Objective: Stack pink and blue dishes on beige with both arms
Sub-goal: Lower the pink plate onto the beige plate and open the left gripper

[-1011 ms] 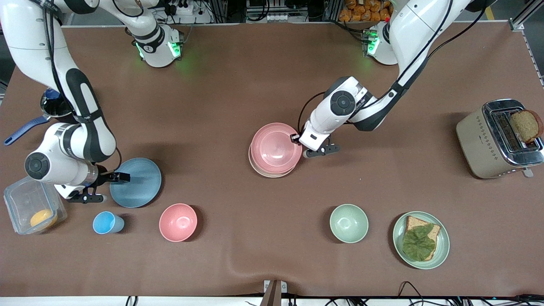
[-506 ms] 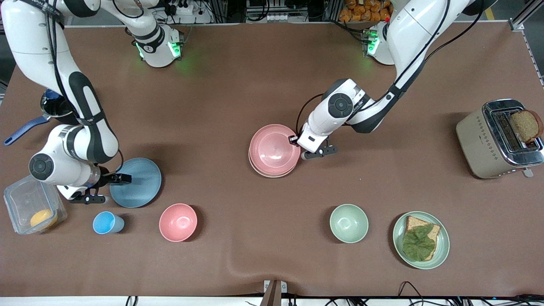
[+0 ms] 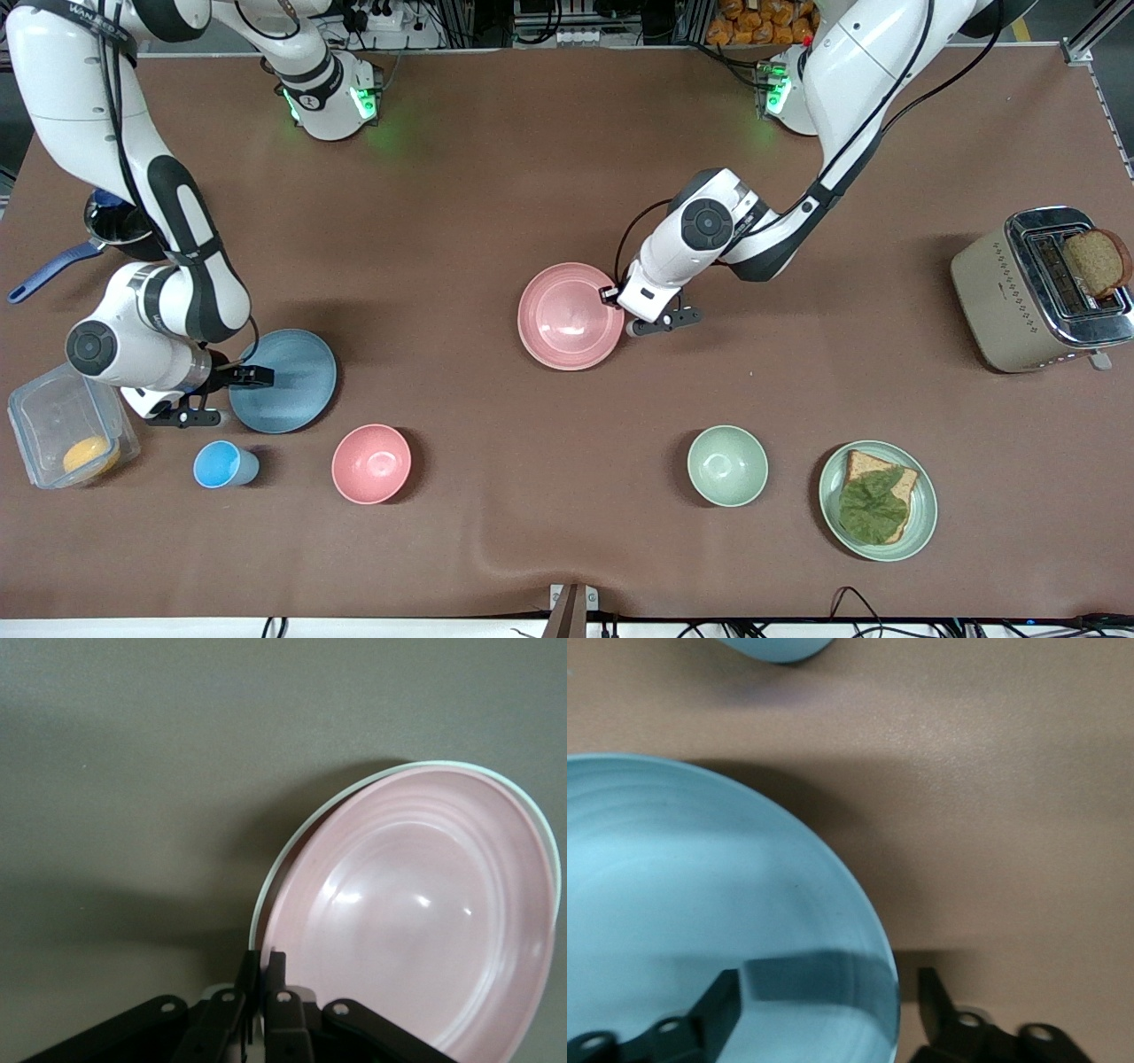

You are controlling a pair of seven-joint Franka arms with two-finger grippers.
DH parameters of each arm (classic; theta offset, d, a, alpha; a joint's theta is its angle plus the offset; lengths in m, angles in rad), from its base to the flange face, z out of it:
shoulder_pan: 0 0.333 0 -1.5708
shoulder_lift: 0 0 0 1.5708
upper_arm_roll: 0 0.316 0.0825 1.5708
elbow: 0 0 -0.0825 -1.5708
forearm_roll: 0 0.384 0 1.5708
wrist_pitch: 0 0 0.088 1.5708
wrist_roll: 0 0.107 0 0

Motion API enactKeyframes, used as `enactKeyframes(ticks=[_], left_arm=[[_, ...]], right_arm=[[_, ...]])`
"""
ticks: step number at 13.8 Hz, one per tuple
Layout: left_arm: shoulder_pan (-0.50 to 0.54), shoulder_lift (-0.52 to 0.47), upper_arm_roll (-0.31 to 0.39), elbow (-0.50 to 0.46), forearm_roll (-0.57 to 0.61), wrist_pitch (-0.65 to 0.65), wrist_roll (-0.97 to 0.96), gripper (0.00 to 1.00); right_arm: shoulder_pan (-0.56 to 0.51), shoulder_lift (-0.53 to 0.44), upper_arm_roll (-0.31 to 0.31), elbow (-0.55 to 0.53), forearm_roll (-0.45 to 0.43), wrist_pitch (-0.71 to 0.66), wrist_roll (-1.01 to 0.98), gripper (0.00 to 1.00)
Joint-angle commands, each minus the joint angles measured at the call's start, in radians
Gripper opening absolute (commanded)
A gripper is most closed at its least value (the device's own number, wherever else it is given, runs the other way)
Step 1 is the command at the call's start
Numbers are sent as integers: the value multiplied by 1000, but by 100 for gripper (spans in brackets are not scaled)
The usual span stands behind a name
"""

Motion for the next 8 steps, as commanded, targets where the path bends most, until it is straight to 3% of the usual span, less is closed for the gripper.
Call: enactKeyframes(ticks=[1, 2, 4, 8], left_arm=[[-12, 26, 7, 43, 32, 1, -58, 63], [-12, 29, 7, 49, 35, 1, -81, 100], [-2, 3, 7, 63, 34, -9, -89, 100], [130, -226, 7, 63, 45, -184, -72, 100]], right_arm=[[-12, 17, 3, 21, 47, 5, -7, 0], [-12, 17, 3, 21, 65, 4, -10, 0], [-10, 14, 3, 21, 67, 3, -10, 0], [0, -23, 3, 18, 65, -21, -9, 0]])
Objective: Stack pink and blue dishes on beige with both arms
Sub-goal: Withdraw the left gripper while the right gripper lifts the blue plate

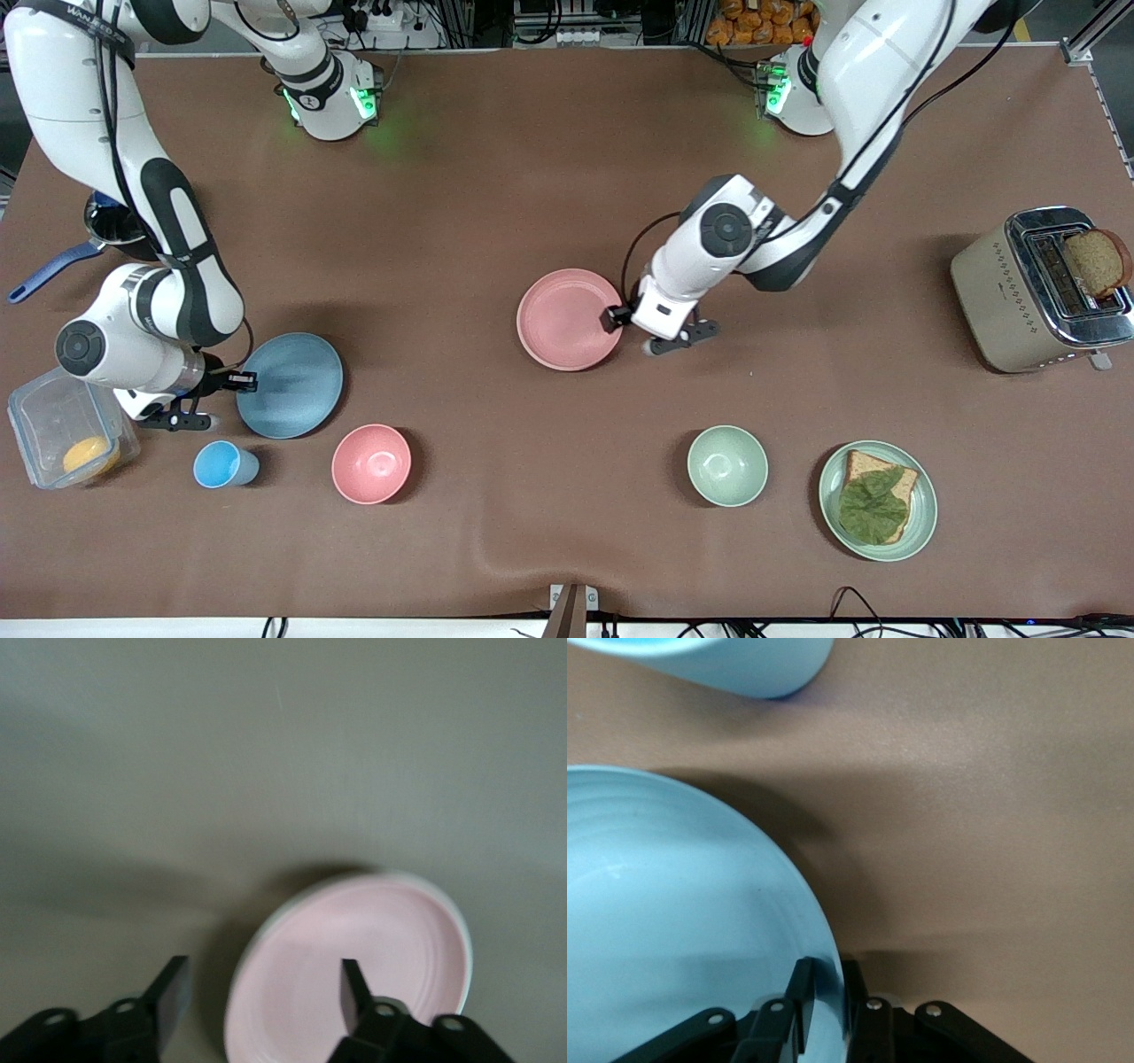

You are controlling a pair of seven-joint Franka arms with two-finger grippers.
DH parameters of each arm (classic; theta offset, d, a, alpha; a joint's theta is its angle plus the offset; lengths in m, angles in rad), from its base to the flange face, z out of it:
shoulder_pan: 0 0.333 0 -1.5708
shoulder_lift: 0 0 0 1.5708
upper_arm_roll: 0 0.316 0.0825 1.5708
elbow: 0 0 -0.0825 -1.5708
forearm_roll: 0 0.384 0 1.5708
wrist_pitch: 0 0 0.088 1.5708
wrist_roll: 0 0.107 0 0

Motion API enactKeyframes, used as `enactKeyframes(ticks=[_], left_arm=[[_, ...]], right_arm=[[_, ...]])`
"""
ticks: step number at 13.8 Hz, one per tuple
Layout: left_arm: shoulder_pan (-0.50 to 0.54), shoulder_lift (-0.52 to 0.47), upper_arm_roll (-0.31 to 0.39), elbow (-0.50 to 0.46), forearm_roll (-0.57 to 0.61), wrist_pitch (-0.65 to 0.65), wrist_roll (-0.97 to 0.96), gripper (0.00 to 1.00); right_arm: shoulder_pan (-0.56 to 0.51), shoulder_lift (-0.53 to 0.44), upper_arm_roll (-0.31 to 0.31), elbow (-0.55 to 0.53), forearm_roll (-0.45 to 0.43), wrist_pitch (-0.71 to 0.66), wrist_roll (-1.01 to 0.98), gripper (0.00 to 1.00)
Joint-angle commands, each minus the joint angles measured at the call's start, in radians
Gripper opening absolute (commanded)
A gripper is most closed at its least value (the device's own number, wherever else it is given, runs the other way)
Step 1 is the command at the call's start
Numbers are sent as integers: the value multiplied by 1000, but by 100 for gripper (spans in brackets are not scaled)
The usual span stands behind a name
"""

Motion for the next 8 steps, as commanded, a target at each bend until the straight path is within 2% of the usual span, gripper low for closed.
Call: enactKeyframes(ticks=[1, 4, 6, 8], left_arm=[[119, -222, 0, -26, 31, -161, -1, 100], [262, -374, -2, -23, 31, -316, 209, 100], [346, -435, -5, 9, 25, -414, 345, 100], [363, -484, -8, 70, 11, -577, 401, 100]], right_arm=[[4, -35, 8, 1, 23, -55, -9, 0], [15, -90, 8, 1, 23, -140, -9, 0], [25, -122, 9, 1, 25, -189, -3, 0], [33, -157, 11, 1, 25, -242, -2, 0]])
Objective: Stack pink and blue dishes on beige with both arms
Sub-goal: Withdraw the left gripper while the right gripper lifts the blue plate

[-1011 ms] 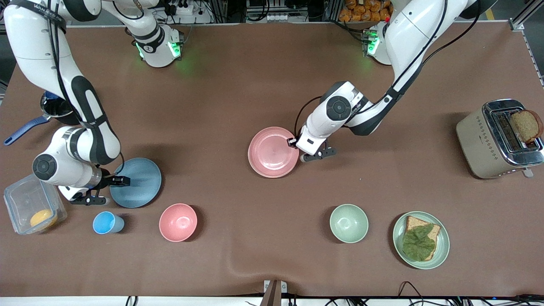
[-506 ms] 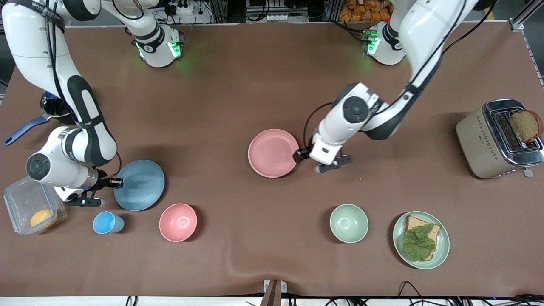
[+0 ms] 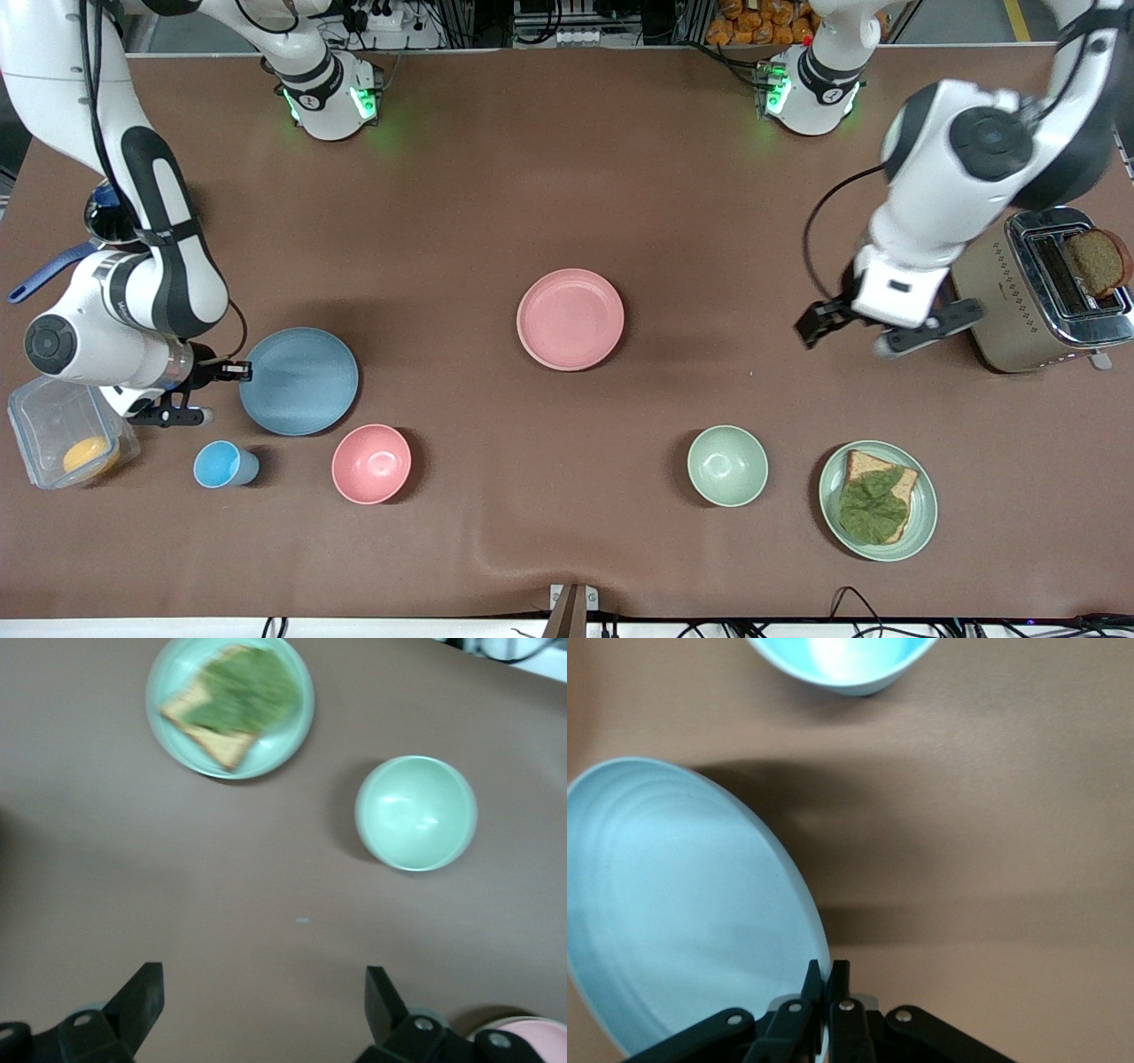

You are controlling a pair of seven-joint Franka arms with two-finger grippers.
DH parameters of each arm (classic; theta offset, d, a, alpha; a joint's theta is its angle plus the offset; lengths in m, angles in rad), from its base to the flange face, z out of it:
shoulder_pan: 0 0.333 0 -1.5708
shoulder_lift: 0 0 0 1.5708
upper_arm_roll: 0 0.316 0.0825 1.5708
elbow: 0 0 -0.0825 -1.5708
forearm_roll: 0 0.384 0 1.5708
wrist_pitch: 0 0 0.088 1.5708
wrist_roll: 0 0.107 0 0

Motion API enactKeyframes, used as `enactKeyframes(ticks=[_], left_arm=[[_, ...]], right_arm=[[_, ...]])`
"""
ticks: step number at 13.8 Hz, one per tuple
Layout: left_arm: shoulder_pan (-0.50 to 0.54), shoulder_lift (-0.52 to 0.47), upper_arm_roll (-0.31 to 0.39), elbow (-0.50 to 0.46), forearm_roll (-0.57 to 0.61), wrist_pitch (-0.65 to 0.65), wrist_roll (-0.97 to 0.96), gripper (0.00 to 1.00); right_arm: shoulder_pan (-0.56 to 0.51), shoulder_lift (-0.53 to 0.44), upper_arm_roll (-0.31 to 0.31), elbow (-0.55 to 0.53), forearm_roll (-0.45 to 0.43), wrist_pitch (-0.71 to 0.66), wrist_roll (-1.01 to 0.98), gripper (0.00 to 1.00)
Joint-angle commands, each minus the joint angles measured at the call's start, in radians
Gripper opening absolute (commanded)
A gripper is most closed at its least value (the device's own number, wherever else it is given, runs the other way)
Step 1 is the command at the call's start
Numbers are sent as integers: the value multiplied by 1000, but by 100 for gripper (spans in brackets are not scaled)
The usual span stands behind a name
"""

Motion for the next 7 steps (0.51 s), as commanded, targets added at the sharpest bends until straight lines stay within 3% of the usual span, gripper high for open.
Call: enactKeyframes(ticks=[1, 3, 5, 7], left_arm=[[14, -58, -11, 71, -8, -173, 47, 100], [14, -64, 10, 160, -53, -281, 129, 100], [-125, -102, 213, 162, -78, -322, 259, 100], [-193, -135, 347, 167, -142, -356, 439, 100]], right_arm=[[10, -69, 1, -20, 17, -74, -5, 0], [20, -112, 1, -20, 17, -137, -2, 0], [50, -158, -1, -18, 17, -193, 7, 0], [78, -196, 1, -18, 17, -230, 39, 0]])
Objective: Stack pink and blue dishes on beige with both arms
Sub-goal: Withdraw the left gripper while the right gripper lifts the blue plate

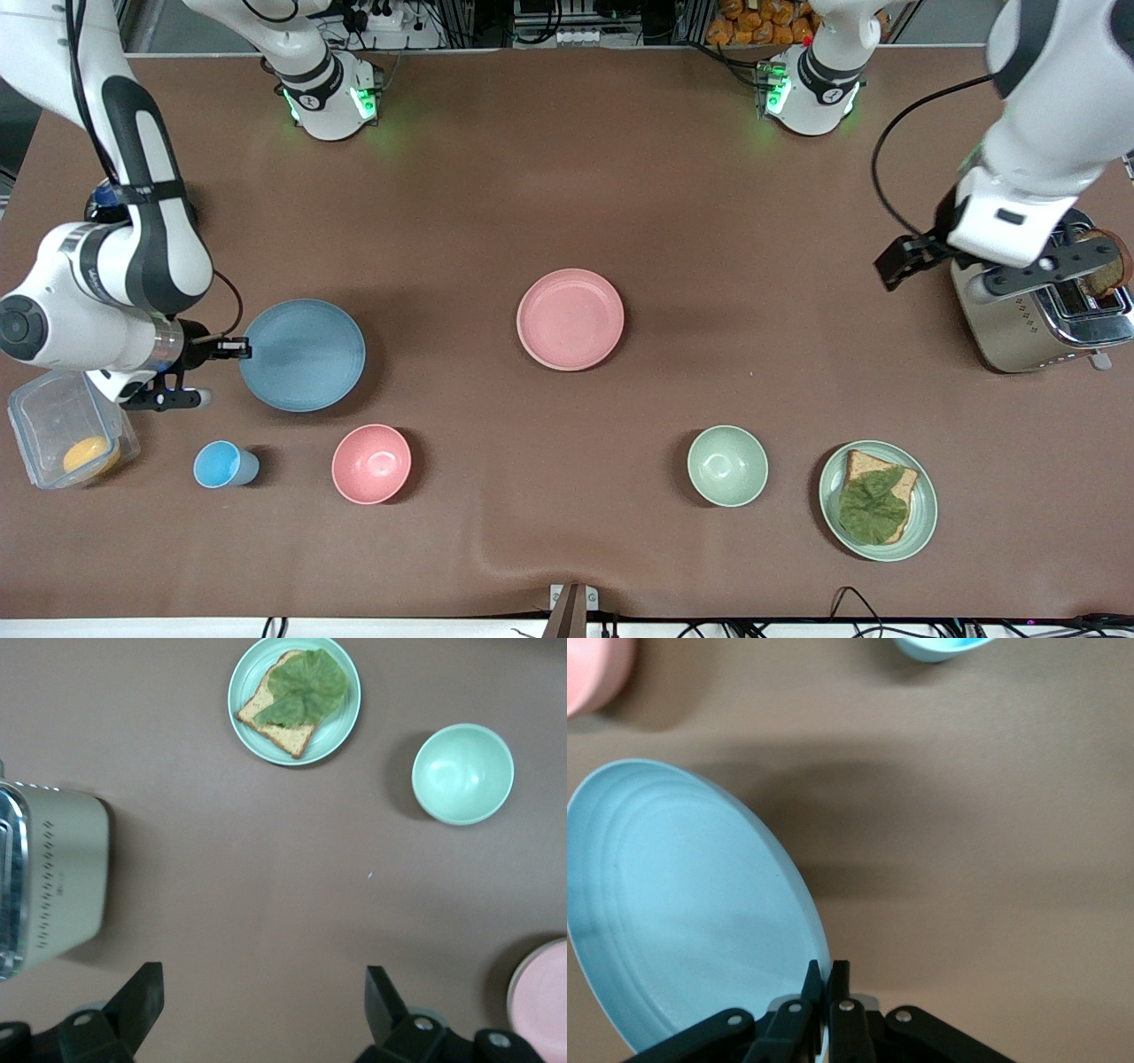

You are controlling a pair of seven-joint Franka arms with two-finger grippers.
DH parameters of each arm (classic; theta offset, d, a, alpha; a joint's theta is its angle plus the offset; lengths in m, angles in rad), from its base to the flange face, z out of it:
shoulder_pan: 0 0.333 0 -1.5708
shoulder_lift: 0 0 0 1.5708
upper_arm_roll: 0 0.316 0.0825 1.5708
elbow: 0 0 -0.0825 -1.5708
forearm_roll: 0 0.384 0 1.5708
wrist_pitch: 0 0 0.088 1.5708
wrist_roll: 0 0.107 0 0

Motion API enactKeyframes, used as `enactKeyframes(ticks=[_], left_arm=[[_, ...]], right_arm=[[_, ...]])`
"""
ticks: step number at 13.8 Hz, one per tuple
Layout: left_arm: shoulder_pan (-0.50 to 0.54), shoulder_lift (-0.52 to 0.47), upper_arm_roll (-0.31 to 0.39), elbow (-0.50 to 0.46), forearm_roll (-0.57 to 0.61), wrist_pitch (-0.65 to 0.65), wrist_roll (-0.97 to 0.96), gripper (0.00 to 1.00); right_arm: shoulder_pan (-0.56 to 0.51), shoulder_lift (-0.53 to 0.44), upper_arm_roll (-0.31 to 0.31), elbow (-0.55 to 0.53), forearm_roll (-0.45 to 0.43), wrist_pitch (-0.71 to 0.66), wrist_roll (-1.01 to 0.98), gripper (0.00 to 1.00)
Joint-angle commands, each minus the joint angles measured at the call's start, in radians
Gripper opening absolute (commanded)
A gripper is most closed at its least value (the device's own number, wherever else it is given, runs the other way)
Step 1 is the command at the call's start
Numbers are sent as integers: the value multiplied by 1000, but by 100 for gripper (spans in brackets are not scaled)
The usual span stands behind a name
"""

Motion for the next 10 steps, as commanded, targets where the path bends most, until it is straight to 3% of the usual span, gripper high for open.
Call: enactKeyframes(ticks=[1, 4, 10], left_arm=[[-92, -29, 144, 8, -58, -44, 169, 100], [-110, -39, 168, 27, -61, -66, 176, 100], [-108, -28, 165, 44, -79, -98, 190, 100]], right_arm=[[48, -76, -1, -19, 11, -50, 52, 0], [131, -79, 0, 20, 30, -80, 188, 0], [260, -64, -1, 15, 195, -74, 325, 0]])
